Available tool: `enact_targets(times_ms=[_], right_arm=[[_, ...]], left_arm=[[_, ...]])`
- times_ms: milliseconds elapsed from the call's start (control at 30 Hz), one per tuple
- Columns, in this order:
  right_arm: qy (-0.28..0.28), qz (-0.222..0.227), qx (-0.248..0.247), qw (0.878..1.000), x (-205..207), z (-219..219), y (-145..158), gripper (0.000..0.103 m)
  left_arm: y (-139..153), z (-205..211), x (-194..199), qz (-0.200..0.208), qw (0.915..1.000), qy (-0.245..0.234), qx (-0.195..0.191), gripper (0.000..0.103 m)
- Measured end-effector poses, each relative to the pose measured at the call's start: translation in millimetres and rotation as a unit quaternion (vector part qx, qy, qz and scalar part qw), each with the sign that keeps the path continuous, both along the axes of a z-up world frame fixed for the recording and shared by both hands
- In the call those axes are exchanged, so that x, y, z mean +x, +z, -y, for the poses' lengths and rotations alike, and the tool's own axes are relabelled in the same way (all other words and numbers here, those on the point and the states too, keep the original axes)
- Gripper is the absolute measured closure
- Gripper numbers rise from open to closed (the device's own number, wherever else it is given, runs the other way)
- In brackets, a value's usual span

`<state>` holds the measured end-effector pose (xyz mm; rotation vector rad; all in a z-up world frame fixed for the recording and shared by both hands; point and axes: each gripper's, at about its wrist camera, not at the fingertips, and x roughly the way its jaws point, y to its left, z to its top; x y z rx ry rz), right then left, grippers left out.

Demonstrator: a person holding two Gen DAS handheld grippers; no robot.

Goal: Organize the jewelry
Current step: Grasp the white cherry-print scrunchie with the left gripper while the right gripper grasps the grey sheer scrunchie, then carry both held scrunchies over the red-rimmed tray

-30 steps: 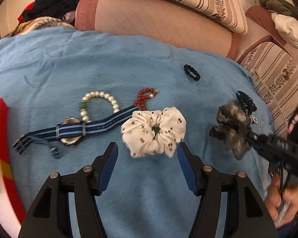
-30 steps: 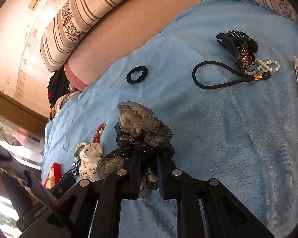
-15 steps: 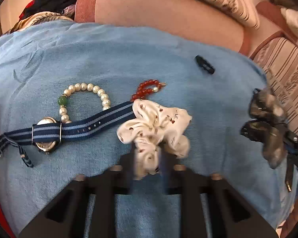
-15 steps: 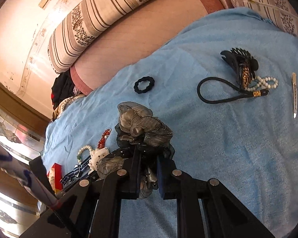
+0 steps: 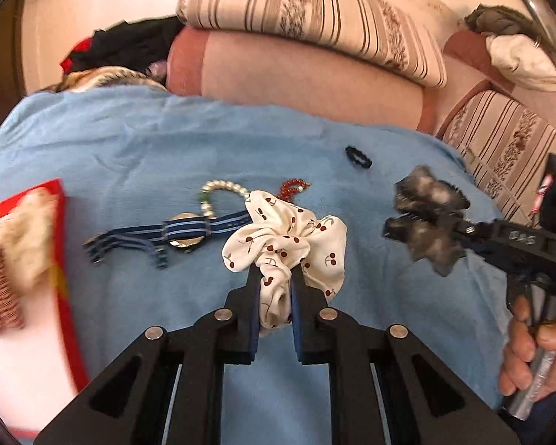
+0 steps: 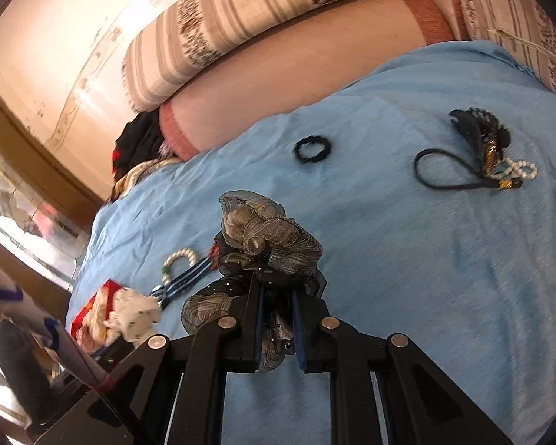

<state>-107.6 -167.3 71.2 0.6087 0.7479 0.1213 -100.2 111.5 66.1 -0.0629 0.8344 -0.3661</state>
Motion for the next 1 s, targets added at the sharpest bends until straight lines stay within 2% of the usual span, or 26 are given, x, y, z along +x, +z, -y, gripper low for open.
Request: enact_targets(times_ms=[67, 167, 267, 467, 633, 767, 1000], right_arm=[[0.008, 0.007, -0.007, 1.000, -7, -14, 4, 0.089], [0.019, 0.023, -0.020, 0.999, -25, -38, 12, 0.089], [0.029, 0.039, -0.052, 0.997, -50, -65, 18, 0.089], [0.037, 0.057, -0.085, 0.994, -102, -102, 14, 0.089], [0.040, 0.079, -0.104, 0.991, -132, -123, 16, 0.089], [0.041, 0.091, -0.123, 0.987, -146, -137, 16, 0.089], [0.042, 0.083, -0.141, 0.986, -158, -145, 14, 0.089]], left_arm=[[9, -14, -19, 0.015, 0.9998, 0.007, -0.007, 0.090], [19, -31, -47, 0.047, 0.9988, 0.017, 0.002, 0.090], [23, -49, -72, 0.070, 0.9971, 0.031, 0.004, 0.090], [26, -76, -106, 0.108, 0.9929, 0.049, 0.005, 0.089], [19, -85, -121, 0.120, 0.9916, 0.049, 0.006, 0.089], [14, -88, -122, 0.110, 0.9928, 0.047, 0.007, 0.089], [15, -89, -122, 0.116, 0.9917, 0.056, 0.008, 0.088]])
